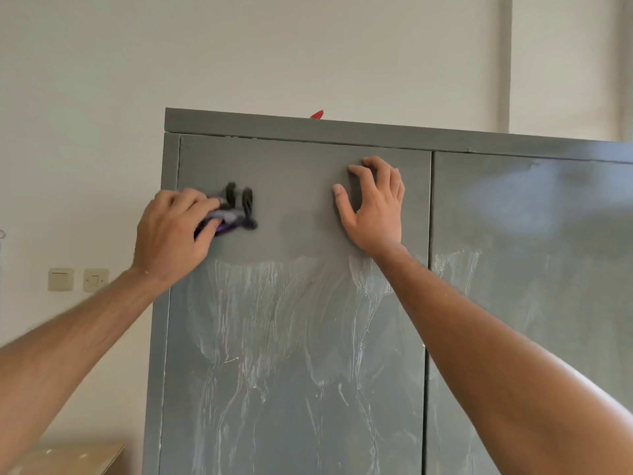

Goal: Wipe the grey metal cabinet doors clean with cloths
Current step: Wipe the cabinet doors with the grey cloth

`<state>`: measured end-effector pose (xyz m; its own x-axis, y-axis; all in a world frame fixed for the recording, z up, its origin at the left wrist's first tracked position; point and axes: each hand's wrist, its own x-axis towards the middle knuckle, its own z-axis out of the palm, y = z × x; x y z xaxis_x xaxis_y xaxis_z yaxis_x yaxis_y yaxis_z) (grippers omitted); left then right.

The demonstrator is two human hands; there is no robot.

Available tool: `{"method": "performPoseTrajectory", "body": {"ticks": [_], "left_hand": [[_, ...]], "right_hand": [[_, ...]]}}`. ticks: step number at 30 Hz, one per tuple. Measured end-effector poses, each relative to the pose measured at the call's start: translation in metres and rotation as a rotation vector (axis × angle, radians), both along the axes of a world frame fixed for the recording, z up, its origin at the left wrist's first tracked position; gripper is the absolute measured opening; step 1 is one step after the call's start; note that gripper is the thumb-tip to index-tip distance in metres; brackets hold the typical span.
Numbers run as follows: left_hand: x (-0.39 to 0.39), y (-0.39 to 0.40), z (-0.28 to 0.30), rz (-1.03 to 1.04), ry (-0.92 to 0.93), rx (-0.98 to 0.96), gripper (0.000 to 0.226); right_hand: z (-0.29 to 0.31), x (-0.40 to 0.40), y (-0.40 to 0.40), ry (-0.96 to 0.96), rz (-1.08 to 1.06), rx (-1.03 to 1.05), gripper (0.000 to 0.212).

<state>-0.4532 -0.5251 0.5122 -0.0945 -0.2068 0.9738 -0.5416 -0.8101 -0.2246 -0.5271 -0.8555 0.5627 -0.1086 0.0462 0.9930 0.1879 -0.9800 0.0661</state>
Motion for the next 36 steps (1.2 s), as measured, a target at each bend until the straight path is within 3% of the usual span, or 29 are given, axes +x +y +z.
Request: {"method": "performPoseTrajectory", "body": {"ticks": [2,4,8,9,14,15,19,20,23,25,29,31,36], "left_hand": [[0.002,0.023,-0.022,0.004,-0.066,0.256,0.03],[0.004,0.044,-0.025,0.051,-0.079,0.342,0.028],[0.006,0.036,0.003,0.035,0.047,0.019,0.03],[0.005,0.028,0.002,0.01,0.042,0.016,0.028],[0.007,0.04,-0.034,0.023,-0.083,0.467,0.028],[0.007,0.043,-0.03,0.048,-0.087,0.449,0.027],[0.005,0.023,-0.007,-0.002,0.039,0.048,0.025],[0.004,0.018,-0.01,-0.015,0.027,0.083,0.026],[0.004,0.028,-0.027,-0.01,-0.075,0.454,0.026],[0.005,0.041,-0.023,0.016,-0.085,0.538,0.031],[0.009,0.025,-0.013,-0.028,0.043,0.097,0.027],[0.007,0.007,-0.027,-0.116,0.091,-0.026,0.026],[0.011,0.022,-0.051,-0.071,-0.02,0.417,0.03]], "right_hand": [[0.001,-0.001,0.0,0.002,-0.009,0.005,0.041],[0.0,-0.001,0.001,0.01,-0.018,0.005,0.042],[-0.002,-0.001,0.003,0.005,-0.038,0.007,0.044],[-0.002,0.0,0.004,0.004,-0.039,0.008,0.044],[-0.003,0.0,0.003,0.013,-0.051,0.009,0.046],[-0.003,0.0,0.003,0.017,-0.055,0.011,0.046],[-0.004,0.0,0.005,0.019,-0.075,0.012,0.047],[-0.005,0.0,0.004,0.021,-0.074,0.01,0.047],[-0.005,-0.001,0.005,0.016,-0.076,0.005,0.047],[-0.004,-0.001,0.005,0.012,-0.079,0.001,0.046],[-0.005,0.001,0.006,-0.003,-0.092,0.0,0.045],[-0.005,0.002,0.005,-0.004,-0.095,-0.001,0.045],[-0.005,0.002,0.005,-0.002,-0.109,-0.004,0.047]]}}
